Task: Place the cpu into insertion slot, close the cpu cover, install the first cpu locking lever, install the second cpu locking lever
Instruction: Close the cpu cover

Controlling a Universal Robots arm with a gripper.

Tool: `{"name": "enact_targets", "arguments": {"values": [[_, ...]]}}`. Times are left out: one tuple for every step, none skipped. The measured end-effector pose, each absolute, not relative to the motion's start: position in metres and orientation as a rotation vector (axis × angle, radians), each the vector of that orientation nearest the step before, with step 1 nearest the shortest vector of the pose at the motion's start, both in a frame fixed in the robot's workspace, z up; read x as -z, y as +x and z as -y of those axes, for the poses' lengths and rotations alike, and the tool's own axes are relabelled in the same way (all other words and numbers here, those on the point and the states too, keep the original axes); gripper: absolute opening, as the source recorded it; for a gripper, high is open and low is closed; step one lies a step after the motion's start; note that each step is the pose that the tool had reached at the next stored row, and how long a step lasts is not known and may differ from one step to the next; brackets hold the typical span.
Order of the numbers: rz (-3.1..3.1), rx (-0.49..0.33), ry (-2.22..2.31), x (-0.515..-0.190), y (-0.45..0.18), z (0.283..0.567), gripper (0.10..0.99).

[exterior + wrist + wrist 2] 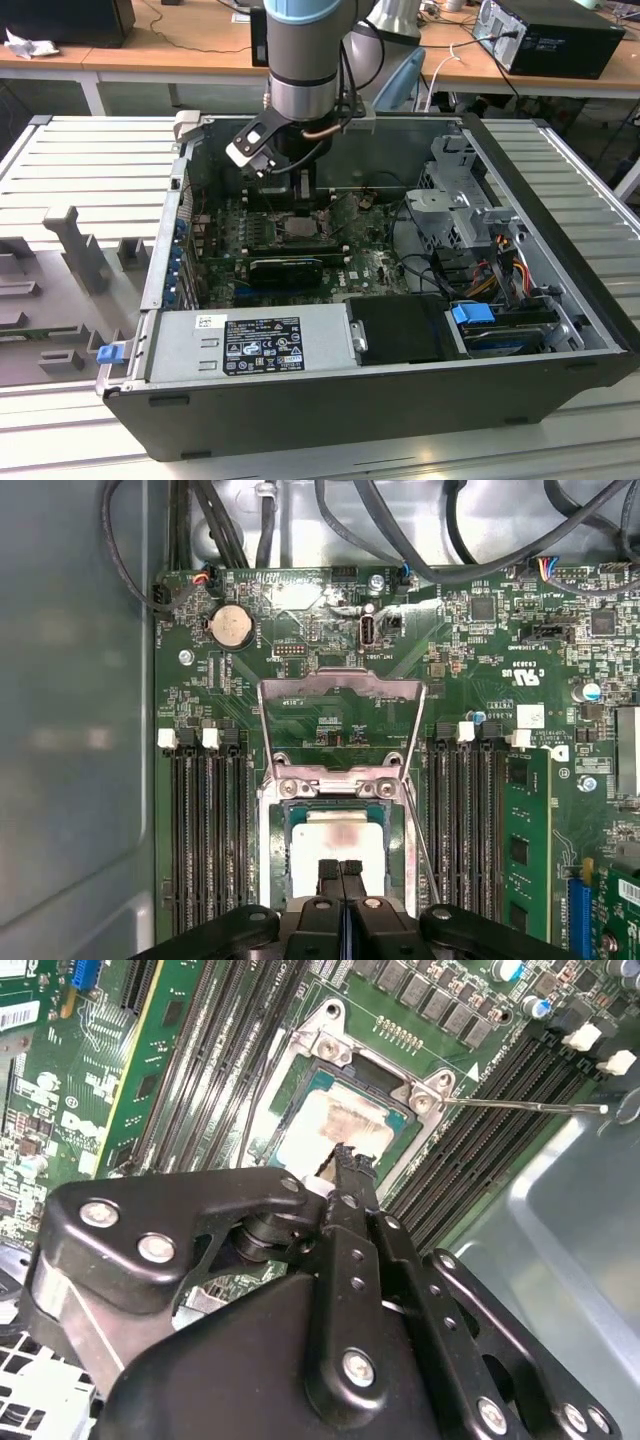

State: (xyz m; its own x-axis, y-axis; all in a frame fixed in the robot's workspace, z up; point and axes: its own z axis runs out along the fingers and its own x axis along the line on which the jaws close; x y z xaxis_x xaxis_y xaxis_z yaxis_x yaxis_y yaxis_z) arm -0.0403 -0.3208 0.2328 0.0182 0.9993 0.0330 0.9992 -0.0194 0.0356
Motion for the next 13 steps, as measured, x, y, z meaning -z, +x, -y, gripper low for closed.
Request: {"name": "enact_targets", "arguments": {"values": [[-2.198, -0.076, 2.240, -0.233, -0.040, 0.321, 0.106], [-2.198, -0.076, 2.240, -0.233, -0.038, 0.321, 0.106], [-2.198, -0.075, 2.241, -0.233, -0.034, 0.322, 0.106], [-2.200, -0.075, 2.242, -0.233, -0.031, 0.322, 0.106], [-2.201, -0.077, 2.243, -0.233, -0.029, 0.322, 0.106], [-2.203, -0.080, 2.245, -0.233, -0.028, 0.323, 0.106], [-2.204, -0.083, 2.247, -0.232, -0.028, 0.323, 0.106], [-2.204, -0.083, 2.247, -0.232, -0.028, 0.323, 0.106], [-2.204, -0.083, 2.247, -0.233, -0.028, 0.323, 0.106], [-2.204, -0.083, 2.247, -0.234, -0.028, 0.323, 0.106], [-2.204, -0.083, 2.247, -0.236, -0.028, 0.323, 0.106], [-2.204, -0.083, 2.247, -0.237, -0.028, 0.323, 0.106], [-2.204, -0.084, 2.247, -0.239, -0.028, 0.323, 0.106]]}}
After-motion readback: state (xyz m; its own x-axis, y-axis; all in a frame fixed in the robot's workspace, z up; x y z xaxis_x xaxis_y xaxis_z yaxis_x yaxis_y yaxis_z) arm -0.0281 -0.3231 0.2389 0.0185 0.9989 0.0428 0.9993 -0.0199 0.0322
